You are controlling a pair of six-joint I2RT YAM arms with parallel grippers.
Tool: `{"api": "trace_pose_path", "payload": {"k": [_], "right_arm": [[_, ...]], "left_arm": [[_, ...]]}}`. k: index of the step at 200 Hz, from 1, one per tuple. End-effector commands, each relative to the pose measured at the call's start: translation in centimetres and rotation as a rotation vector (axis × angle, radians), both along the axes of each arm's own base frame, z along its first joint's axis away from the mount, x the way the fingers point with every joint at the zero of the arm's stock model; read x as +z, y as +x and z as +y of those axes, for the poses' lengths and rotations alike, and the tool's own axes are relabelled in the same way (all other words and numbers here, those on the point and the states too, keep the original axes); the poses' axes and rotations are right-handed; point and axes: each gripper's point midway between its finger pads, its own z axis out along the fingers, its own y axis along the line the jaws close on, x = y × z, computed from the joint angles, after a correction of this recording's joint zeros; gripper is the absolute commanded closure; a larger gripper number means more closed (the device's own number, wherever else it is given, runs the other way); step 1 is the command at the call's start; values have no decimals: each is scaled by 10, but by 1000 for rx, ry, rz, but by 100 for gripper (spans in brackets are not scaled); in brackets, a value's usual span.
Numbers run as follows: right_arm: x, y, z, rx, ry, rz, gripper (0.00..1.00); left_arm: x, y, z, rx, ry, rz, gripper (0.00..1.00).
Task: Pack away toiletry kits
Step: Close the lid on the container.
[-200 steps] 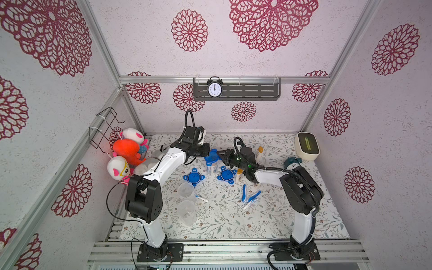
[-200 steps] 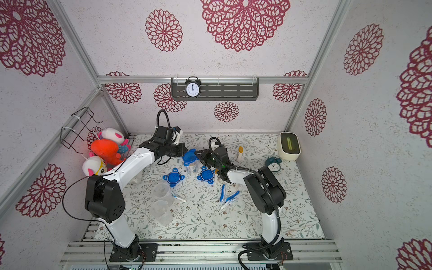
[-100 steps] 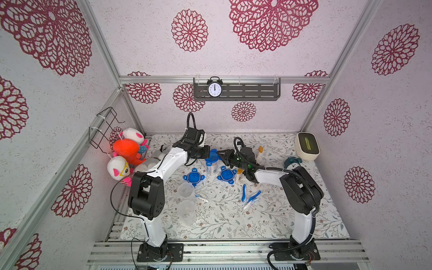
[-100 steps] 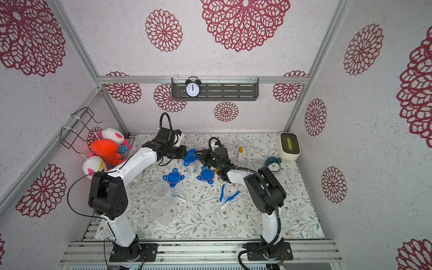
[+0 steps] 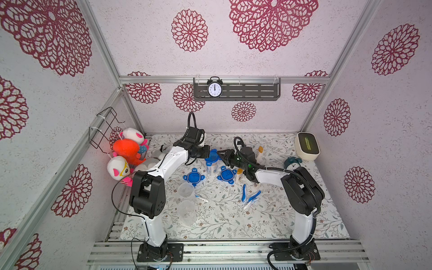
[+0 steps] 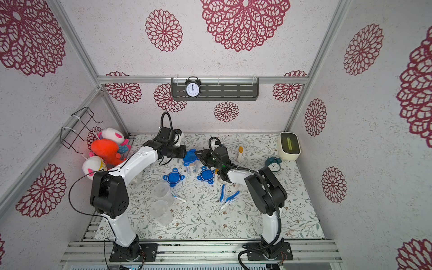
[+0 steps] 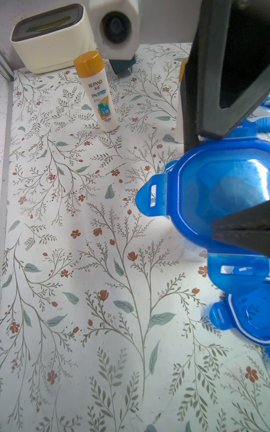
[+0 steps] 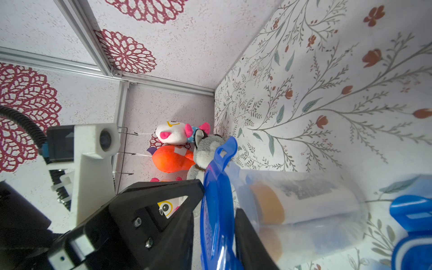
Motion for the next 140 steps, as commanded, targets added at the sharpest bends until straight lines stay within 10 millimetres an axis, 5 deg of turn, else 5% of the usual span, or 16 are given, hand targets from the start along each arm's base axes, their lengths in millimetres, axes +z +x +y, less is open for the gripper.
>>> {"api": "trace_pose_path", "payload": {"k": [1,85,140], "right_arm": [[21,-2,-10,-23,-20,-54,67],[34,-8,-24,-64,-73,-99,65],[42,-15,-55,-149,-205,-117,57]], "left_arm": [[-22,-6,2,-4,47,65,97],[-23,-5,1,1,44,70,96],[-15,-3,-5,-15,48,55,95]]}}
